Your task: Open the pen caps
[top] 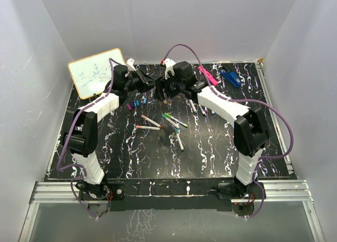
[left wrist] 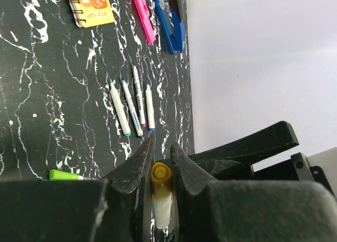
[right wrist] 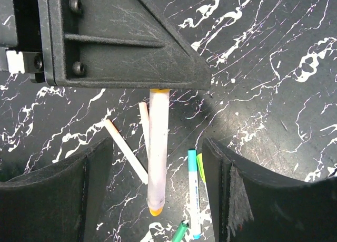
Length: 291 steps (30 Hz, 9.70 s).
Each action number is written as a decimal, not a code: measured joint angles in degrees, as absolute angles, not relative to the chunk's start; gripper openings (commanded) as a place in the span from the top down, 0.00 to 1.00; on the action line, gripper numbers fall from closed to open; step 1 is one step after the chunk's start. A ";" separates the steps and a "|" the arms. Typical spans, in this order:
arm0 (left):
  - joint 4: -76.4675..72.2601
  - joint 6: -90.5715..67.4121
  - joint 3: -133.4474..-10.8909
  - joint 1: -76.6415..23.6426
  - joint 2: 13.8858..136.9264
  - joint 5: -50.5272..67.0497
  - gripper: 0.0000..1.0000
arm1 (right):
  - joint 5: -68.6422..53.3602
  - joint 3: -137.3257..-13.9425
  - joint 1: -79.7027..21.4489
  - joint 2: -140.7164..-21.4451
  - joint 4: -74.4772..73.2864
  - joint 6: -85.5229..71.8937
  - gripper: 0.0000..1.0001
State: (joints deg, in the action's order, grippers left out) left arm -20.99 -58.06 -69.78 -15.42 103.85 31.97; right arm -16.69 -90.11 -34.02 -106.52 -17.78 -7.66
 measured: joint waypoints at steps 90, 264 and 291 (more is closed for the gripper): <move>23.42 -23.55 -98.72 -21.93 126.85 -0.38 1.00 | 1.30 -84.99 -25.80 -119.79 -14.79 -1.34 0.79; -7.75 -48.69 -74.59 -19.27 103.83 26.48 0.57 | -10.41 -84.95 -34.79 -100.49 -17.98 -6.57 1.00; -9.19 -49.91 -74.91 -19.73 103.85 27.59 1.00 | -12.03 -84.53 -34.83 -100.71 -18.24 -6.55 0.44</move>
